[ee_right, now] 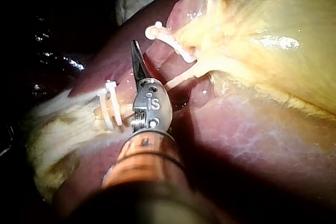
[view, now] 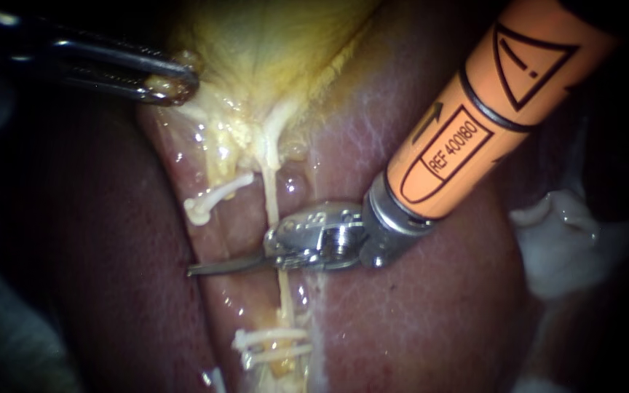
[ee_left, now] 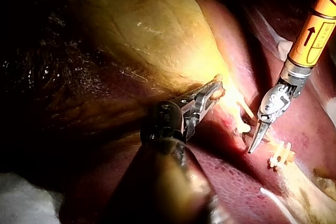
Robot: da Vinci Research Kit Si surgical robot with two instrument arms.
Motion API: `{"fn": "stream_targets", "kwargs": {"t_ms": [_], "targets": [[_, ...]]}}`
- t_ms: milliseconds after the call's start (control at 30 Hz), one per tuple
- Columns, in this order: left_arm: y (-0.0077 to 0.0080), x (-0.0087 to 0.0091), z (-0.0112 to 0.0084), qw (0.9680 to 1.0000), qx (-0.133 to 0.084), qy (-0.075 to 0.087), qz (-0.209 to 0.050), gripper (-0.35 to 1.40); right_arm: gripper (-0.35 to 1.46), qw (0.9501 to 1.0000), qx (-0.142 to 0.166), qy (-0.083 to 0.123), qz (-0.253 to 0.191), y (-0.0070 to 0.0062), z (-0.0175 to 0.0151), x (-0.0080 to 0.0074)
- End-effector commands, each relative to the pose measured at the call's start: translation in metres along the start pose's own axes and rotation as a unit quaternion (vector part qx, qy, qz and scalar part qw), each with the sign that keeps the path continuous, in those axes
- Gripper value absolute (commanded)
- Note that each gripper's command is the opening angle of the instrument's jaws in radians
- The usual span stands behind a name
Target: Go back from the cut left tube
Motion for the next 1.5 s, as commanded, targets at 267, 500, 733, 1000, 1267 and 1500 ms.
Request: {"fn": "stream_targets", "kwargs": {"t_ms": [267,500,733,1000,1267,1500], "targets": [[0.0,0.0,0.0,1.0,0.0,0.0,0.0,-0.35,1.06,1.0,0.003,0.007,-0.001,-0.0004,0.0011,0.0008],[-0.0002,-0.0001,0.0002,1.0,0.0,0.0,0.001,-0.35,1.16,0.9999,0.003,0.012,-0.002,-0.0009,0.001,0.0008],[-0.0009,-0.0005,0.0007,1.0,0.001,0.001,0.002,-0.35,1.38,0.998,-0.058,0.024,-0.008,-0.0033,-0.0025,-0.0004],[-0.0018,-0.0013,0.0017,1.0,-0.001,0.0,0.005,-0.35,1.43,0.9847,-0.156,0.019,-0.075,-0.0056,-0.0104,-0.0009],[-0.0019,-0.0013,0.0019,1.0,-0.002,0.0,0.005,-0.35,1.4,0.9642,-0.224,-0.086,-0.113,-0.0057,-0.0176,-0.0012],[-0.002,-0.0013,0.002,1.0,-0.002,0.0,0.005,-0.35,1.41,0.9457,-0.27,-0.13,-0.126,-0.0056,-0.0202,-0.0011]]}}
